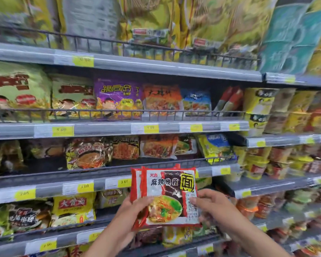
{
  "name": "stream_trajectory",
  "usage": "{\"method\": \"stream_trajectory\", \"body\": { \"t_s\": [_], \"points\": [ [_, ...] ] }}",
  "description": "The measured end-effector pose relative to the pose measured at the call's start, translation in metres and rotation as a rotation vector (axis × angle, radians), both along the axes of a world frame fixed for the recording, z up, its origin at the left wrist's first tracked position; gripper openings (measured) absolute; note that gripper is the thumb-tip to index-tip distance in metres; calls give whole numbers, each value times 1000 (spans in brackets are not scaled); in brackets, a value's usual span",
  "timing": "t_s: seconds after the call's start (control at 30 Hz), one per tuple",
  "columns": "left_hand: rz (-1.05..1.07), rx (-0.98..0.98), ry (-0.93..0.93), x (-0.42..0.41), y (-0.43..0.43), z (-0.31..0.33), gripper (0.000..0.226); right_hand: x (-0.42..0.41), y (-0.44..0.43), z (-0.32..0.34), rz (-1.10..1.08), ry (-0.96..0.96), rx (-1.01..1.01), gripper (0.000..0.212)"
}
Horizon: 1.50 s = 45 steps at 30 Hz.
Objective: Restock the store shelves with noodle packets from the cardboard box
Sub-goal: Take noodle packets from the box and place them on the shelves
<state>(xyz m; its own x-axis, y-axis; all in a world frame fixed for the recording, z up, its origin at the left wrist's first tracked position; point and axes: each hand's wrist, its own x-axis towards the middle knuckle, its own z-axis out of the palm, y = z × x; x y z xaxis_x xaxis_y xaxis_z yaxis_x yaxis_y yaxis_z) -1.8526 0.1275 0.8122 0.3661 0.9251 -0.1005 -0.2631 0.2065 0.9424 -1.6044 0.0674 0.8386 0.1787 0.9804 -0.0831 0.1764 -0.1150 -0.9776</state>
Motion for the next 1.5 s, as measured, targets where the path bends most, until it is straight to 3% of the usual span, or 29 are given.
{"method": "stream_trajectory", "body": {
  "t_s": [0.1,0.2,0.3,0.43,0.63,0.73,0.8,0.87,0.93,1.07,1.13,1.3,1.4,1.5],
  "points": [
    [59,-11,3,37,2,9,49,34,10,6,41,23,12,28],
    [93,-23,-2,70,5,11,58,69,22,14,58,-2,38,25],
    [106,-63,-18,95,7,10,51,100,39,16,65,17,38,29],
    [209,-217,-113,115,7,-2,73,134,71,15,57,119,57,26],
    [269,-259,-81,120,-6,-15,55,158,134,36,44,148,139,20],
    [277,-250,-73,118,-9,-18,29,156,172,50,-40,131,170,28],
    [284,-255,-96,114,-10,-18,31,151,193,59,-109,92,188,39],
    [293,-267,-100,112,-10,-19,39,145,211,66,-144,49,167,34],
    [302,-265,-96,112,-10,-20,41,142,223,69,-164,-107,100,23],
    [273,-198,-106,112,-10,-13,44,149,236,60,-205,-699,59,33],
    [260,-176,-123,115,-7,-6,43,150,233,55,-175,-776,110,28],
    [259,-145,-130,132,11,18,37,147,195,57,-193,-720,393,29],
    [259,-126,-140,145,27,33,34,141,152,48,10,-644,509,23],
    [259,-126,-186,159,46,45,36,136,124,32,211,-481,445,46]
  ]
}}
